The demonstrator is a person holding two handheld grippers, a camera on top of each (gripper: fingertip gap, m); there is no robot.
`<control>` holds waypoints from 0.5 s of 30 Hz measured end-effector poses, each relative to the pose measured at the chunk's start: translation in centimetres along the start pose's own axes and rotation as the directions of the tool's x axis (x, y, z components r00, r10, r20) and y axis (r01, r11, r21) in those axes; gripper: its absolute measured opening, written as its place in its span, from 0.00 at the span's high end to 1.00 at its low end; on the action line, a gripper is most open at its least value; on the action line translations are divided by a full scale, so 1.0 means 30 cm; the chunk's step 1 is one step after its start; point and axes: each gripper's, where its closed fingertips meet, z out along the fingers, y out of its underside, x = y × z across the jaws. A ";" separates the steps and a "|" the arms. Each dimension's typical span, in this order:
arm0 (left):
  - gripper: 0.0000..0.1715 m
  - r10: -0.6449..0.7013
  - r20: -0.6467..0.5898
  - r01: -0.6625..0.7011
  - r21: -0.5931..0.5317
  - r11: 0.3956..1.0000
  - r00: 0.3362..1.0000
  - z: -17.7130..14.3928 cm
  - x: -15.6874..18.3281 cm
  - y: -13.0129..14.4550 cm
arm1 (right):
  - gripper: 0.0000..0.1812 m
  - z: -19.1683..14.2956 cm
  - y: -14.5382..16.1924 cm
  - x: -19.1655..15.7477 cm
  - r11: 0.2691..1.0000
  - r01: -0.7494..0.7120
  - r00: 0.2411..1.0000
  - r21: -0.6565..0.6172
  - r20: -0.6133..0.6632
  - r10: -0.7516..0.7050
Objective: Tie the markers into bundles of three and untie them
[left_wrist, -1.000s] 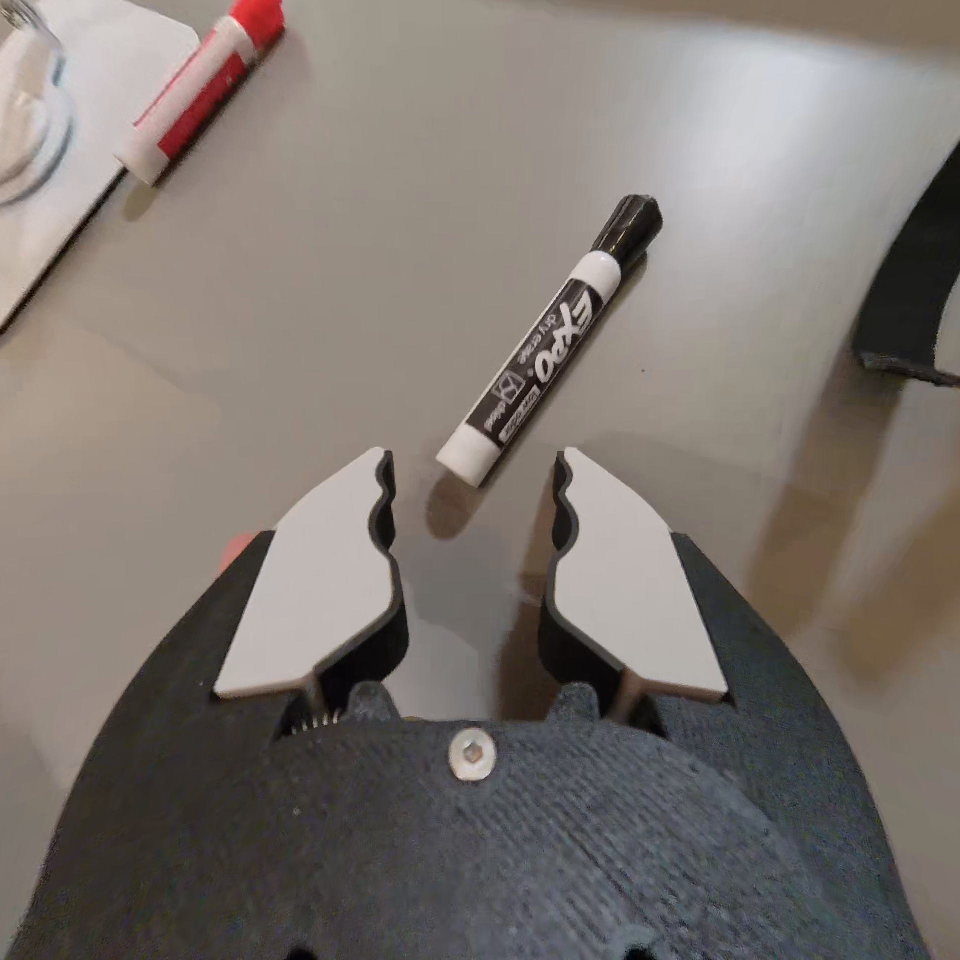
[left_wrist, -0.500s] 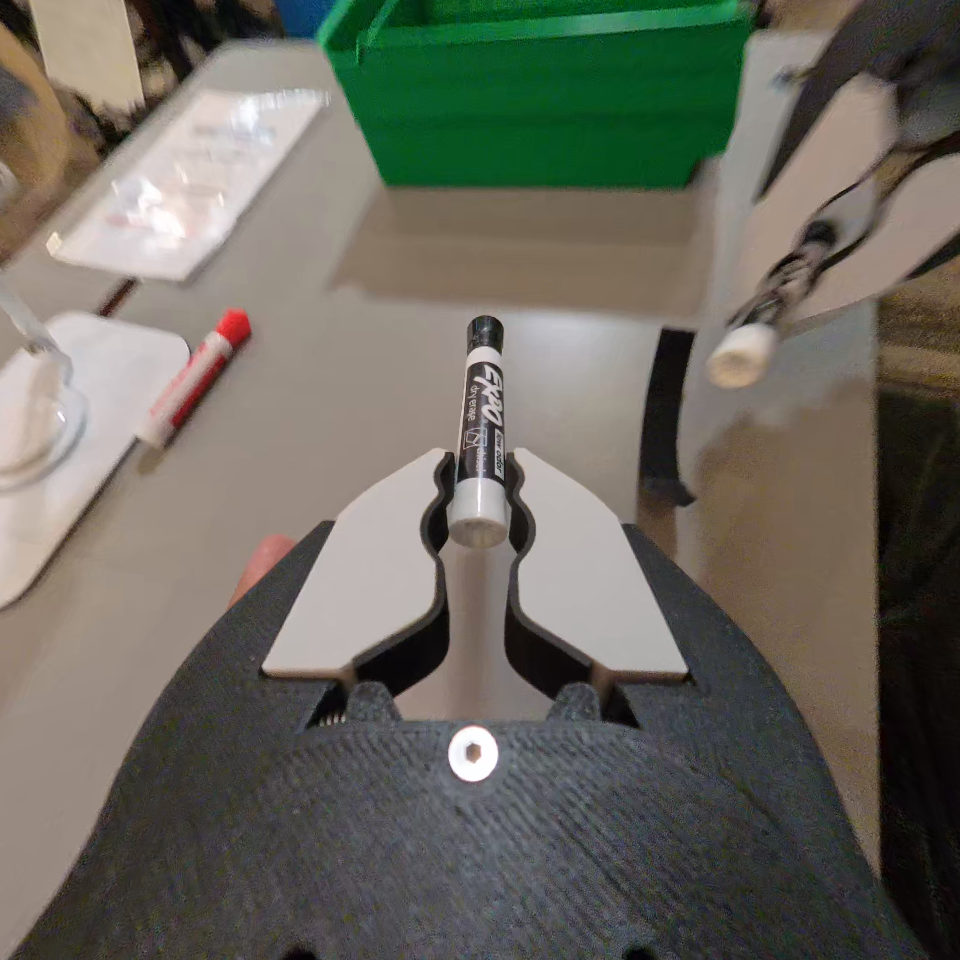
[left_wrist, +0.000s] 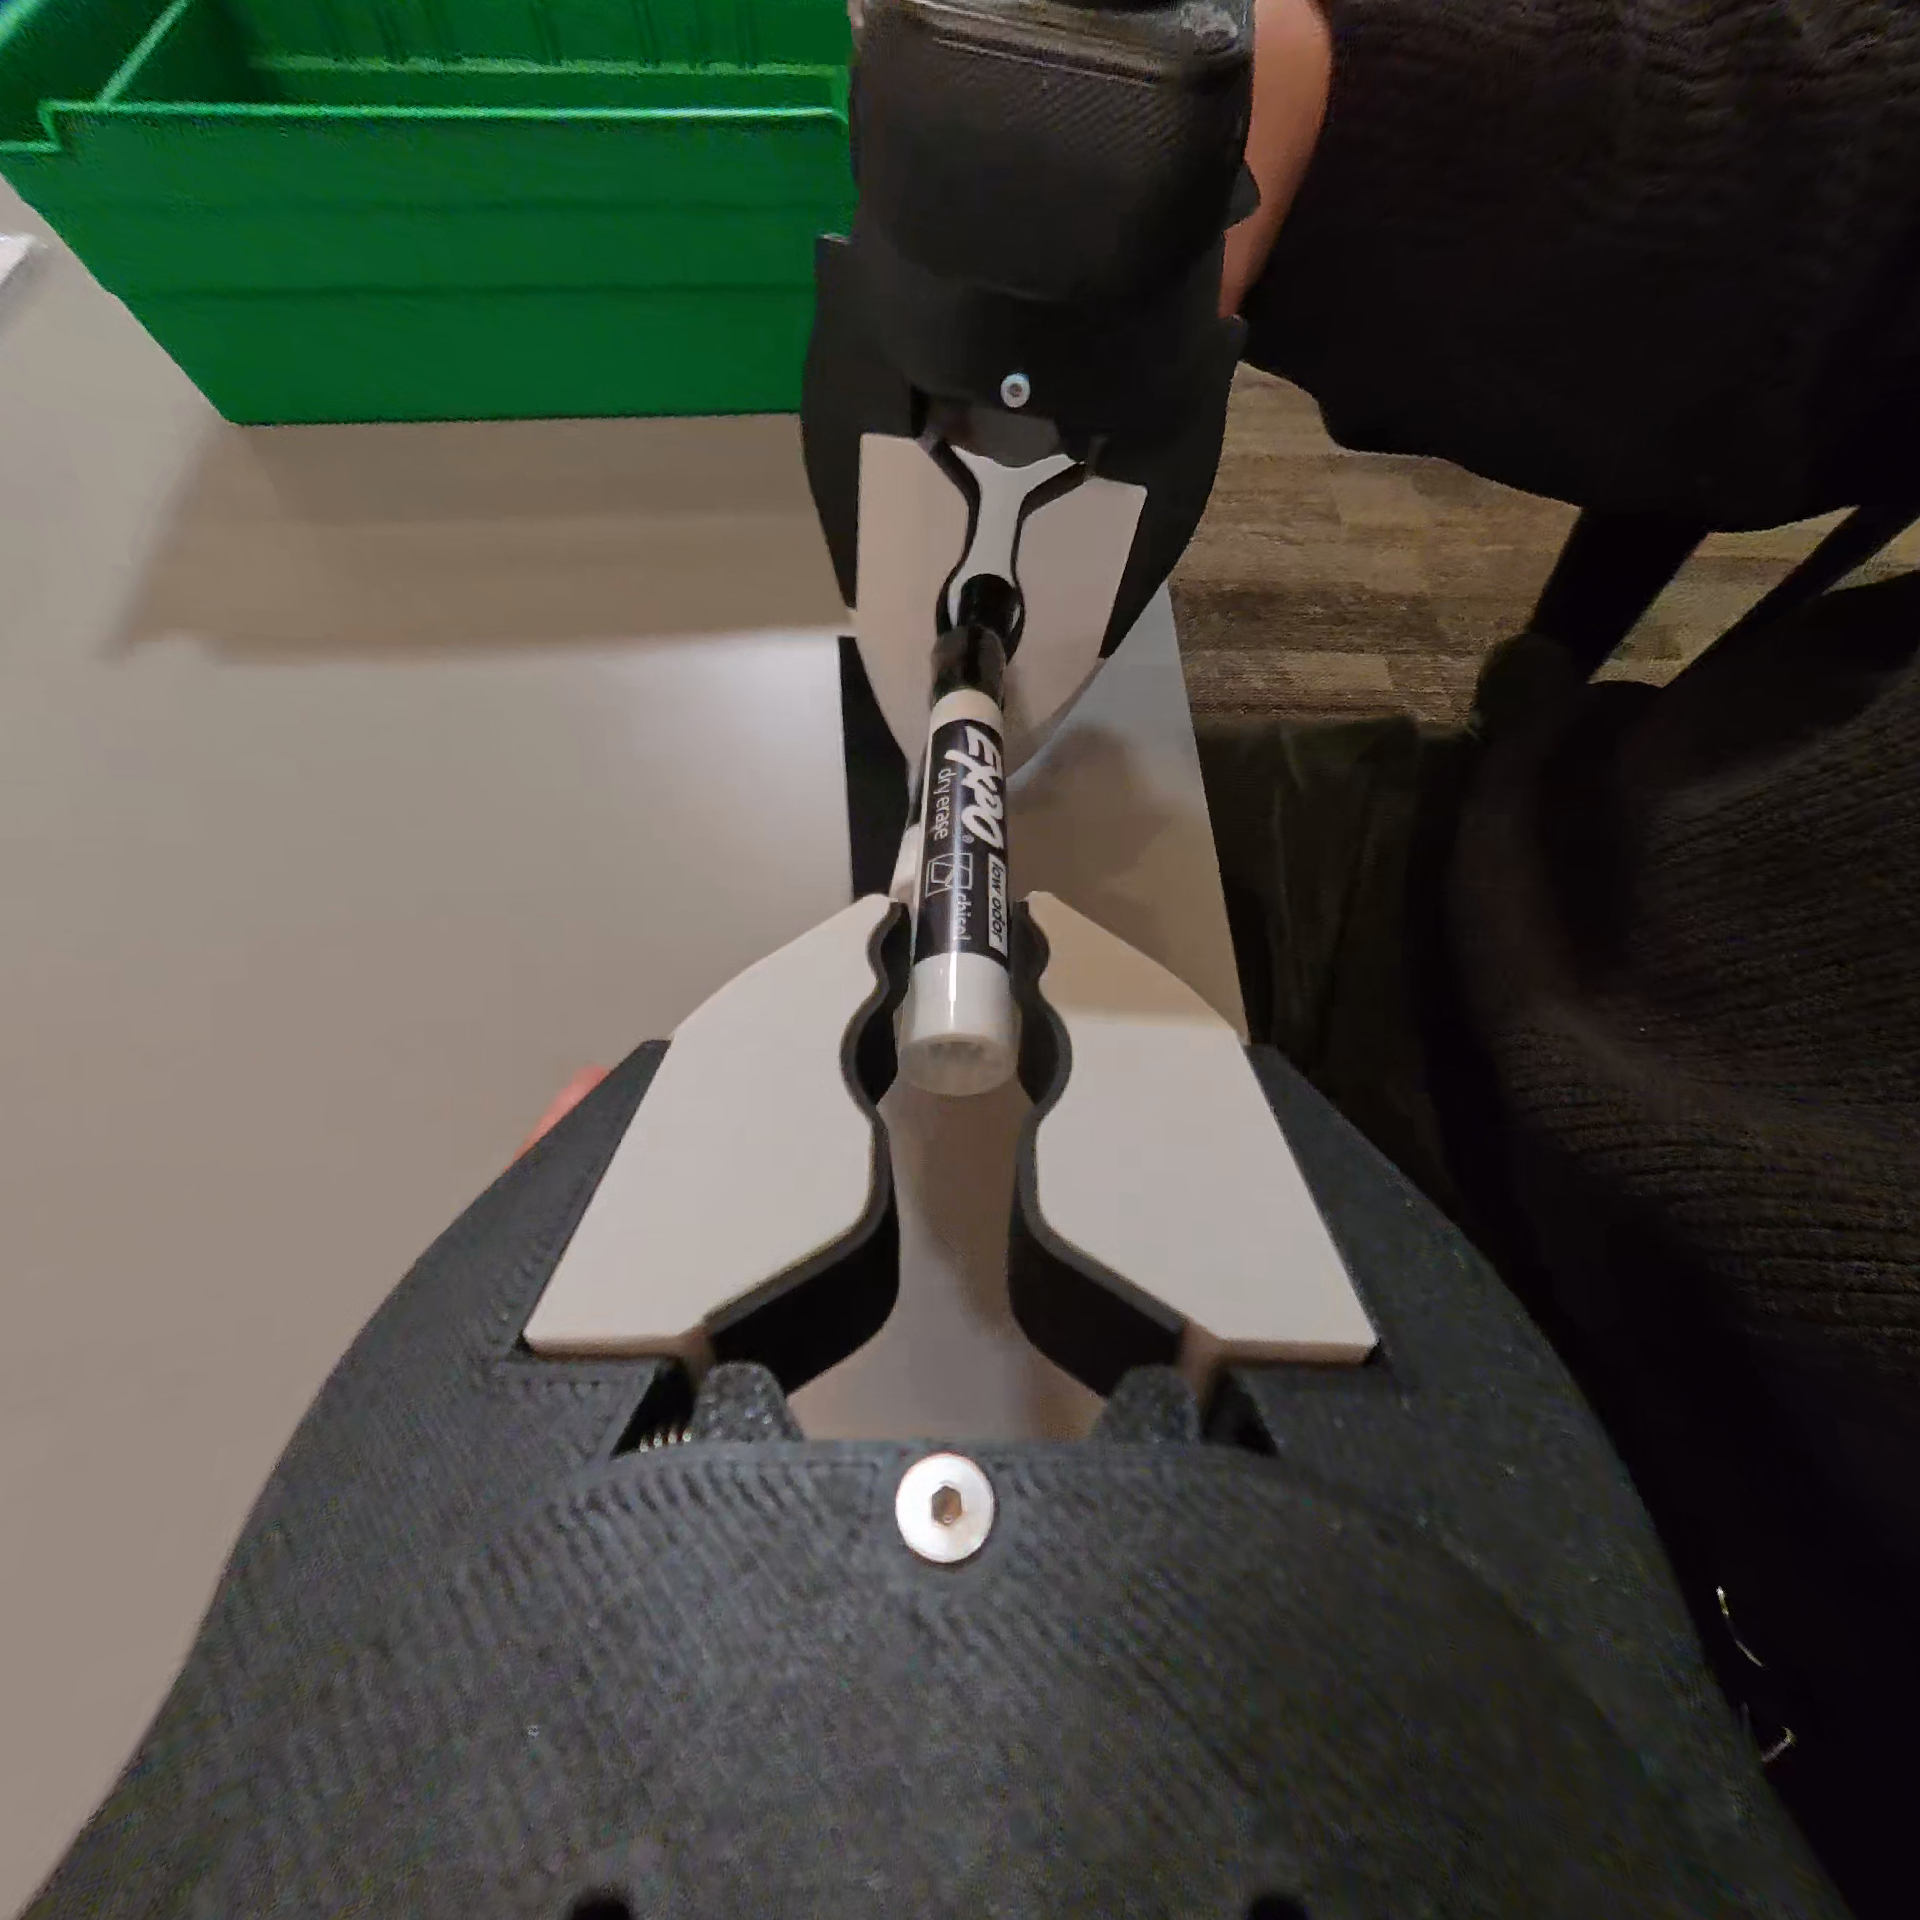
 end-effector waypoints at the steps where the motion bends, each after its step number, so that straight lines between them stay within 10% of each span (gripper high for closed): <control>1: 0.89 -0.010 -0.011 0.010 0.000 1.000 1.000 0.006 0.012 0.006 | 0.92 0.006 -0.012 -0.006 1.000 0.013 1.000 0.000 0.011 -0.013; 15: 0.89 -0.098 -0.005 0.097 0.117 0.988 0.995 -0.051 0.038 0.011 | 0.92 0.058 -0.082 -0.054 0.993 0.114 0.989 -0.032 0.101 -0.110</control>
